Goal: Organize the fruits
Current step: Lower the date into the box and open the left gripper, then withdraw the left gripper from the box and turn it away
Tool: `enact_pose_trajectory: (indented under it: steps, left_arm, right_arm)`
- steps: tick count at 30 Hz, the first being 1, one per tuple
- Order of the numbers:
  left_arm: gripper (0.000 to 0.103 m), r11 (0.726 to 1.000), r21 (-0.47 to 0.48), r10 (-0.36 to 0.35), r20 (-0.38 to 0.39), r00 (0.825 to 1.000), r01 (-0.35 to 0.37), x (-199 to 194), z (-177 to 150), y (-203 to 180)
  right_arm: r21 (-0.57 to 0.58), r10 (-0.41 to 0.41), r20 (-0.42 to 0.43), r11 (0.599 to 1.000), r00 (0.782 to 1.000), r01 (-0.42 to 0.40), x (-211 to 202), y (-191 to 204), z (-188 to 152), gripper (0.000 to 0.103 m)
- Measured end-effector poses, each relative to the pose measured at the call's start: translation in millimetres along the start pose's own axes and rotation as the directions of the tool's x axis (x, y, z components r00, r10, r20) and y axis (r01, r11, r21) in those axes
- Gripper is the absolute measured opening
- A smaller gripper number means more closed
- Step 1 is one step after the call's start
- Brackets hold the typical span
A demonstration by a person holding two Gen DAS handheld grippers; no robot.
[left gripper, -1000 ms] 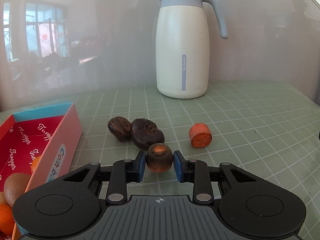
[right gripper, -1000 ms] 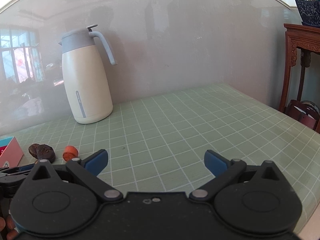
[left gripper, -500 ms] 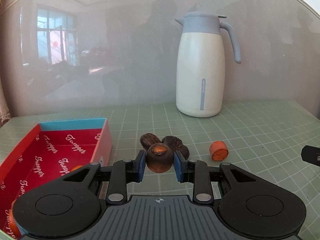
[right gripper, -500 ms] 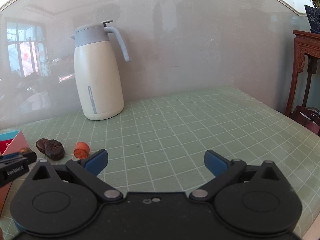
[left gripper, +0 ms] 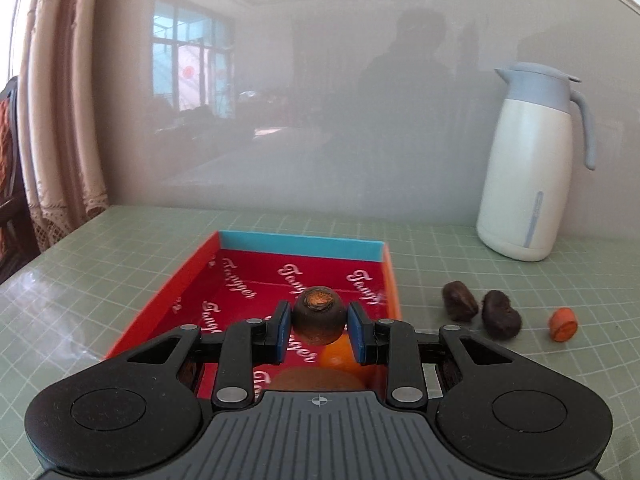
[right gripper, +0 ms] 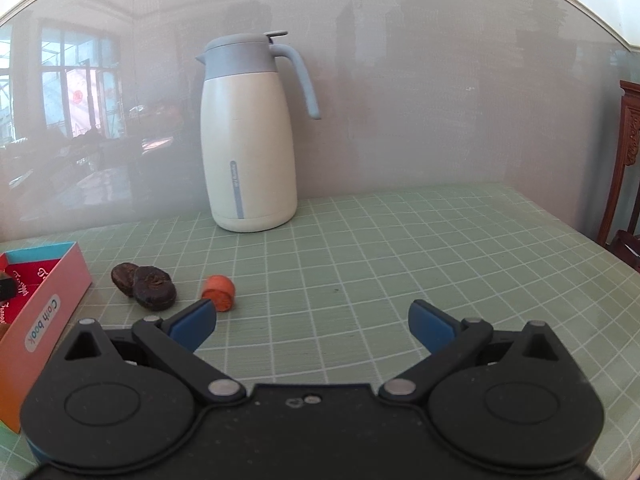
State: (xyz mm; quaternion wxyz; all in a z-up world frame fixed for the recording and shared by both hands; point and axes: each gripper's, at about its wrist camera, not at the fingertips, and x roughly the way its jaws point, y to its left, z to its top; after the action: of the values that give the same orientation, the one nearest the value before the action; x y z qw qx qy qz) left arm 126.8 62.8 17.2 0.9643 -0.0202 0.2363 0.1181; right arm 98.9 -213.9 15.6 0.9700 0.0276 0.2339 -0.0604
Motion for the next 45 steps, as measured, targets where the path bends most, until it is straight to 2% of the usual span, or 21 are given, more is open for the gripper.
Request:
enact_pose_trajectory:
  steps: [7, 17, 23, 30, 32, 33, 38, 45]
  left_arm:
    - [0.03, 0.996, -0.058, 0.071, -0.049, 0.996, -0.074, 16, -4, 36]
    - [0.031, 0.986, -0.129, 0.088, -0.139, 0.986, -0.106, 28, -12, 64]
    - [0.031, 0.987, -0.134, 0.07, -0.138, 0.988, -0.089, 21, -13, 66]
    - [0.032, 0.985, -0.142, 0.087, -0.092, 0.992, -0.099, 2, -5, 75]
    - [0.043, 0.985, -0.136, 0.1, -0.073, 0.992, -0.109, -5, -3, 79]
    - [0.045, 0.986, -0.136, 0.093, -0.068, 0.993, -0.101, -9, -2, 80]
    - [0.075, 0.977, -0.114, 0.182, 0.008, 0.983, -0.18, -33, 1, 88]
    - [0.078, 0.965, -0.105, 0.245, 0.036, 0.969, -0.24, -61, -10, 110]
  right_arm:
    - [-0.014, 0.028, -0.007, 1.0, 1.0, -0.028, 3, 18, 0, 0.103]
    - [-0.041, 0.06, -0.001, 0.997, 0.998, -0.06, 4, 38, 1, 0.103]
    - [-0.048, 0.069, -0.003, 0.996, 0.998, -0.069, 5, 44, 1, 0.103]
    - [-0.06, 0.075, -0.007, 0.995, 0.997, -0.075, 8, 51, 0, 0.103]
    - [-0.064, 0.076, -0.009, 0.995, 0.997, -0.077, 10, 52, 0, 0.103]
    - [-0.064, 0.077, -0.01, 0.995, 0.997, -0.078, 10, 53, 0, 0.103]
    - [-0.063, 0.074, -0.018, 0.995, 0.997, -0.075, 17, 55, 0, 0.103]
    - [-0.056, 0.087, -0.048, 0.994, 0.995, -0.089, 32, 58, 1, 0.101]
